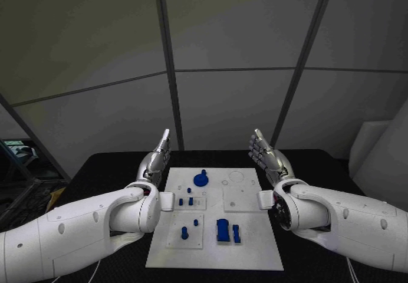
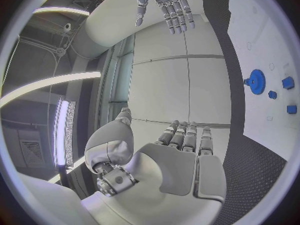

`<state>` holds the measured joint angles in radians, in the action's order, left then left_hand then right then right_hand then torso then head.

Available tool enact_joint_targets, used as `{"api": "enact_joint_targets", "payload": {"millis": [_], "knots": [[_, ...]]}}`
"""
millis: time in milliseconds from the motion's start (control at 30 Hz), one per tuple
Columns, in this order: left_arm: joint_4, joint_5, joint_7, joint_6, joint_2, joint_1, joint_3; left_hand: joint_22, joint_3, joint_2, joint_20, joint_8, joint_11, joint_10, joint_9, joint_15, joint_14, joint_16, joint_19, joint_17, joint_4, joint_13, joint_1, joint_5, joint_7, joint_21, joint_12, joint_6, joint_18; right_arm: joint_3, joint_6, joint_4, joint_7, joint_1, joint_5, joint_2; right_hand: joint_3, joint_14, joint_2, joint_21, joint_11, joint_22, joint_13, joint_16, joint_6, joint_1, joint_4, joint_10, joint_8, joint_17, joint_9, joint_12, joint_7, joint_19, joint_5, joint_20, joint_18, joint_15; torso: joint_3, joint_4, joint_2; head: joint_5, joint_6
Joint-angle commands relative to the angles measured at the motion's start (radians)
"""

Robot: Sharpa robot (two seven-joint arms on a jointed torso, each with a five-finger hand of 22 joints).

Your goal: Assemble the parts on the task board

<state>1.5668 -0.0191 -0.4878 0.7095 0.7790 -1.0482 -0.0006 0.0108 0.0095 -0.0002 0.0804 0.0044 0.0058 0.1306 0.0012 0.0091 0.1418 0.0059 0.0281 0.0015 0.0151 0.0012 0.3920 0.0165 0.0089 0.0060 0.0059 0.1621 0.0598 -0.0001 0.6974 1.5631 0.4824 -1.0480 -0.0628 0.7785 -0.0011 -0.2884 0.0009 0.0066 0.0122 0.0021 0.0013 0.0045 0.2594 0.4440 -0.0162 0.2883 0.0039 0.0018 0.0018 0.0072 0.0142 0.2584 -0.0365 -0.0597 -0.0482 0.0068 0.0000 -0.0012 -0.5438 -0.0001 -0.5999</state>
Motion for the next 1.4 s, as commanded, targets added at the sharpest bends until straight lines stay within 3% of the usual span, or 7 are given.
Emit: {"api": "enact_joint_targets", "payload": {"millis": [33,433,467,767,867,933,1400], "knots": [[0.003,0.019,-0.032,0.061,0.001,-0.002,0.001,-0.011,-0.01,0.0,-0.08,-0.004,-0.006,-0.04,-0.001,-0.009,-0.044,-0.006,-0.028,-0.002,-0.015,-0.001,-0.122,-0.016,-0.009,-0.006,-0.006,-0.05,-0.06,0.0,0.073,0.007,0.038,-0.002,0.063,0.001,0.001,0.09,-0.001,-0.007,-0.012,-0.002,-0.001,-0.005,-0.081,-0.139,0.016,-0.09,-0.004,-0.002,-0.002,-0.007,-0.014,-0.08,0.037,0.06,0.048,-0.007,0.0,0.0012,0.0,0.0,0.0],[0.003,0.019,-0.032,0.061,0.001,-0.002,0.001,-0.011,-0.01,0.0,-0.08,-0.004,-0.006,-0.131,-0.001,-0.009,-0.142,-0.006,-0.028,-0.002,-0.015,-0.001,-0.227,-0.016,-0.009,-0.006,-0.006,-0.091,-0.06,0.0,0.073,0.007,0.038,-0.002,0.063,0.001,0.001,0.167,-0.001,-0.007,-0.012,-0.002,-0.001,-0.005,-0.15,-0.257,0.016,-0.166,-0.004,-0.002,-0.002,-0.007,-0.014,-0.149,0.037,0.06,0.048,-0.007,0.0,0.0012,0.0,0.0,0.0],[0.003,0.019,-0.032,0.061,0.001,-0.002,0.001,-0.011,-0.01,0.0,-0.08,-0.004,-0.006,-0.131,-0.001,-0.009,-0.142,-0.006,-0.028,-0.002,-0.015,-0.001,-0.234,-0.016,-0.009,-0.006,-0.006,-0.162,-0.06,0.0,0.073,0.007,0.038,-0.002,0.063,0.001,0.001,0.172,-0.001,-0.007,-0.012,-0.002,-0.001,-0.005,-0.155,-0.264,0.016,-0.171,-0.004,-0.002,-0.002,-0.007,-0.014,-0.151,0.037,0.06,0.048,-0.007,0.0,0.0012,0.0,0.0,0.0],[0.003,0.019,-0.032,0.061,0.001,-0.002,0.001,-0.011,-0.01,0.0,-0.08,-0.004,-0.006,-0.131,-0.001,-0.009,-0.142,-0.006,-0.028,-0.002,-0.015,-0.001,-0.282,-0.016,-0.009,-0.006,-0.006,-0.162,-0.06,0.0,0.073,0.007,0.038,-0.002,0.063,0.001,0.001,0.204,-0.001,-0.007,-0.012,-0.002,-0.001,-0.005,-0.184,-0.319,0.016,-0.205,-0.004,-0.002,-0.002,-0.007,-0.014,-0.181,0.037,0.06,0.048,-0.007,0.0,0.0012,0.0,0.0,0.0],[0.003,0.019,-0.032,0.061,0.001,-0.002,0.001,-0.011,-0.01,0.0,-0.08,-0.004,-0.006,-0.131,-0.001,-0.009,-0.142,-0.006,-0.028,-0.002,-0.015,-0.001,-0.392,-0.016,-0.009,-0.006,-0.006,-0.162,-0.06,0.0,0.073,0.007,0.038,-0.002,0.063,0.001,0.001,0.215,-0.001,-0.007,-0.012,-0.002,-0.001,-0.005,-0.259,-0.333,0.016,-0.215,-0.004,-0.002,-0.002,-0.007,-0.014,-0.258,0.037,0.06,0.048,-0.007,0.0,0.0012,0.0,0.0,0.0],[0.003,0.019,-0.032,0.061,0.001,-0.002,0.001,-0.011,-0.01,0.0,-0.08,-0.004,-0.006,-0.131,-0.001,-0.009,-0.142,-0.006,-0.028,-0.002,-0.015,-0.001,-0.392,-0.016,-0.009,-0.006,-0.006,-0.162,-0.06,0.0,0.073,0.007,0.038,-0.002,0.063,0.001,0.001,0.288,-0.001,-0.007,-0.012,-0.002,-0.001,-0.005,-0.259,-0.444,0.016,-0.288,-0.004,-0.002,-0.002,-0.007,-0.014,-0.258,0.037,0.06,0.048,-0.007,0.0,0.0012,0.0,0.0,0.0],[0.003,0.019,-0.032,0.061,0.001,-0.002,0.001,-0.011,-0.01,0.0,-0.08,-0.004,-0.006,-0.131,-0.001,-0.009,-0.142,-0.006,-0.028,-0.002,-0.015,-0.001,-0.392,-0.016,-0.009,-0.006,-0.006,-0.162,-0.06,0.0,0.073,0.007,0.038,-0.002,0.063,0.001,0.001,0.288,-0.001,-0.007,-0.012,-0.002,-0.001,-0.005,-0.259,-0.444,0.016,-0.288,-0.004,-0.002,-0.002,-0.007,-0.014,-0.258,0.037,0.06,0.048,-0.007,0.0,0.0012,0.0,0.0,0.0]]}}
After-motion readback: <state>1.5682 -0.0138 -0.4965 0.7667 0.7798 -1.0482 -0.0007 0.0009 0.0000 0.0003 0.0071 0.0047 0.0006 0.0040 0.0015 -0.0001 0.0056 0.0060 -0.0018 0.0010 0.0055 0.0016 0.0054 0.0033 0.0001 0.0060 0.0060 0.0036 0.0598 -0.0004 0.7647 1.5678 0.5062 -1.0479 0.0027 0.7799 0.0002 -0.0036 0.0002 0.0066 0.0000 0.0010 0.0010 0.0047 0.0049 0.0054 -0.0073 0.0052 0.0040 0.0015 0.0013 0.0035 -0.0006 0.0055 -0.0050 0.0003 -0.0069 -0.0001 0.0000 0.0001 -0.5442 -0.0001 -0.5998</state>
